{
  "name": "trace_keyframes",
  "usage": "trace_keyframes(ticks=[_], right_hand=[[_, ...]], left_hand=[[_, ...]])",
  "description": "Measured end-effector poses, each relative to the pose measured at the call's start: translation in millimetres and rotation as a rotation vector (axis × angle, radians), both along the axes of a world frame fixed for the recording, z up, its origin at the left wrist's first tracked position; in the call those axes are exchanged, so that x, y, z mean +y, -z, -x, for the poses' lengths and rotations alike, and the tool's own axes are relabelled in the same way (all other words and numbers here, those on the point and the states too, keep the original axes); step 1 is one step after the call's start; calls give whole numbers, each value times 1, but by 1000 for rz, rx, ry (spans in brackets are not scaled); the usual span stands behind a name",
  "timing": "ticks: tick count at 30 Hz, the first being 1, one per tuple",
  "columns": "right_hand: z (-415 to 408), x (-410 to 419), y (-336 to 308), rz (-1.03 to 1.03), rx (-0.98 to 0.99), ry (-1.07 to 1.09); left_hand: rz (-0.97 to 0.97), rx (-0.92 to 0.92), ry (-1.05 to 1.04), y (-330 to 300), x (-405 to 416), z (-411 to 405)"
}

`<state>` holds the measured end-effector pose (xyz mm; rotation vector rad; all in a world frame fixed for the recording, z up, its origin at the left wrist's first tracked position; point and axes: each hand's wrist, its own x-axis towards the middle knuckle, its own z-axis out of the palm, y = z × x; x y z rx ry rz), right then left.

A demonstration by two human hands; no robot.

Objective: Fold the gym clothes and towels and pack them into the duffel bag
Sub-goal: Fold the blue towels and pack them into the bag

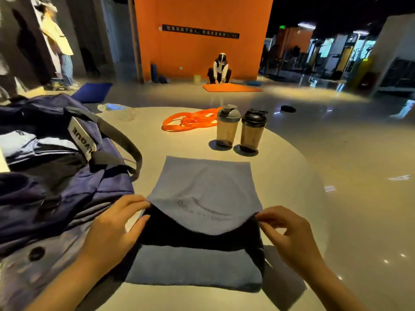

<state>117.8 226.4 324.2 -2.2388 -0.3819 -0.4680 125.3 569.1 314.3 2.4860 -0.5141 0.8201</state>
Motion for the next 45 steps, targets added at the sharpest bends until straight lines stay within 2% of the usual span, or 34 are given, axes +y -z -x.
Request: trace_keyframes(ticks=[2,4,6,10,13,15,18,20,23,27,30,33,36,38,41,45], right_hand=[[13,1,13,64,110,-35],[26,5,19,207,221,-48],[32,1,26,355,192,-41],[37,-6,25,495,100,-12],[36,-18,18,598,197,-61],[33,-22,16,591,162,-79],[28,-28,13,436,-176,15],[29,-29,6,306,-276,58],[41,-29,-3,201,-170,-3],[57,-28,26,326,23,-92],[62,-23,27,291,22,-62],[69,-22,15,175,0,-56],[81,-21,17,230,33,-131],[86,-22,24,307,57,-150],[87,-22,24,302,90,-129],[91,-18,19,362,160,-244]], left_hand=[[-6,58,7,18,8,14],[-120,91,-3,32,12,23],[-196,101,-59,40,13,28],[-181,147,-112,39,5,31],[-88,161,-56,39,0,35],[21,124,-29,32,-4,36],[223,80,-24,8,-10,37],[258,35,6,-7,-10,44],[197,60,49,-11,-2,65],[75,240,74,19,1,90],[39,263,69,35,-3,97],[111,188,31,30,-2,100],[164,131,11,24,4,103],[123,192,57,24,8,107],[42,322,149,31,15,116],[-36,356,165,30,19,123]])
